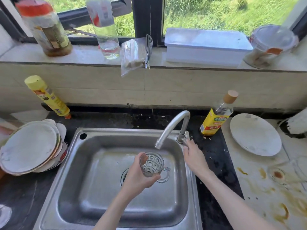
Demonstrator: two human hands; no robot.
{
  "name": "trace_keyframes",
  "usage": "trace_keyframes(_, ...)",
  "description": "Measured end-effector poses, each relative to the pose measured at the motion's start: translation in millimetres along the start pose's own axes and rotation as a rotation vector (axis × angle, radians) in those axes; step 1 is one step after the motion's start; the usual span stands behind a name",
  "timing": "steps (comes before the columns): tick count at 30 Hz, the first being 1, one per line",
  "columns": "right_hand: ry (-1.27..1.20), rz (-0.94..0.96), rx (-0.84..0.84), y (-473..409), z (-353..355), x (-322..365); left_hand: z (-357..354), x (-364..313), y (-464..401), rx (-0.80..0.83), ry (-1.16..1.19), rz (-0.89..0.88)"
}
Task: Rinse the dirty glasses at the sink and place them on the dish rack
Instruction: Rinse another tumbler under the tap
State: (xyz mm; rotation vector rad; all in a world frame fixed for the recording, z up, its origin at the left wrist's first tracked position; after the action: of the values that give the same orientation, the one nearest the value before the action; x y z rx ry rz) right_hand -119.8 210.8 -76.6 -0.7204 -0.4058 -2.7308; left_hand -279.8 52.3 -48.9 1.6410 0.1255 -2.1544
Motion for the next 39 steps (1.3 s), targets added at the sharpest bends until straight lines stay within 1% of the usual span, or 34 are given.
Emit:
trace_keyframes(1,0.059,0.070,-0.038,7,-7,1,0,1,-2,0.006,0.010,0.011)
trace_keyframes(2,0.172,0.140,-0.052,13,-17,0,-1,2,-5,0.012,0.014,0.019)
trace_keyframes(3,0.270,0.161,-0.032,17,-27,-1,-2,3,-8,0.020,0.016,0.022)
trace_keyframes(5,0.425,0.118,0.010,17,-46,-8,-4,6,-12,0.037,0.010,0.024)
trace_keyframes(7,0.511,0.112,0.012,17,-56,-11,-4,10,-14,0.051,-0.020,0.022)
trace_keyframes(10,0.535,0.112,0.016,17,-67,-16,-3,17,-14,0.048,-0.042,0.042)
trace_keyframes(14,0.521,0.077,0.053,18,-60,-12,-4,20,-12,0.037,-0.048,0.035)
trace_keyframes(16,0.509,0.100,0.105,18,-56,-11,-4,22,-11,0.041,-0.063,0.043)
trace_keyframes(20,0.380,0.108,0.180,18,-45,-8,-7,23,-11,0.072,-0.061,0.058)
trace_keyframes(21,0.317,0.100,0.205,19,-43,-5,-7,23,-12,0.076,-0.056,0.057)
trace_keyframes(24,-0.035,0.013,0.230,29,-36,2,-8,22,-14,0.089,-0.072,0.055)
trace_keyframes(25,-0.172,-0.023,0.269,35,-32,7,-8,22,-15,0.091,-0.082,0.052)
trace_keyframes(28,-0.560,-0.158,0.498,61,-34,22,-7,19,-15,0.067,-0.082,0.072)
trace_keyframes(29,-0.645,-0.201,0.542,69,-35,26,-6,18,-16,0.059,-0.071,0.090)
trace_keyframes(31,-0.735,-0.273,0.554,78,-38,28,-6,15,-18,0.083,-0.013,0.158)
trace_keyframes(34,-0.710,-0.370,0.552,80,-36,29,-14,18,-19,0.217,-0.005,0.350)
trace_keyframes(35,-0.727,-0.453,0.588,79,-37,26,-17,23,-17,0.252,0.002,0.424)
trace_keyframes(37,-0.798,-0.654,0.667,77,-40,19,-23,32,-12,0.262,0.082,0.570)
trace_keyframes(39,-0.844,-0.801,0.712,78,-43,11,-28,42,-8,0.258,0.126,0.649)
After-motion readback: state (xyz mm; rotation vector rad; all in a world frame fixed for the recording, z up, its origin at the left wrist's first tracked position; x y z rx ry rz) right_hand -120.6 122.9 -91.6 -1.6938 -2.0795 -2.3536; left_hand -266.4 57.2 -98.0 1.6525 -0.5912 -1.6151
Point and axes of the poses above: each hand's wrist, its own y-axis away from the middle knuckle, its own z-axis out of the back of the hand, x = y × z, the point moved 4 cm from there along -y, towards the middle knuckle, and after that the axes turned 7 degrees about -z, right-handed, at the moved point
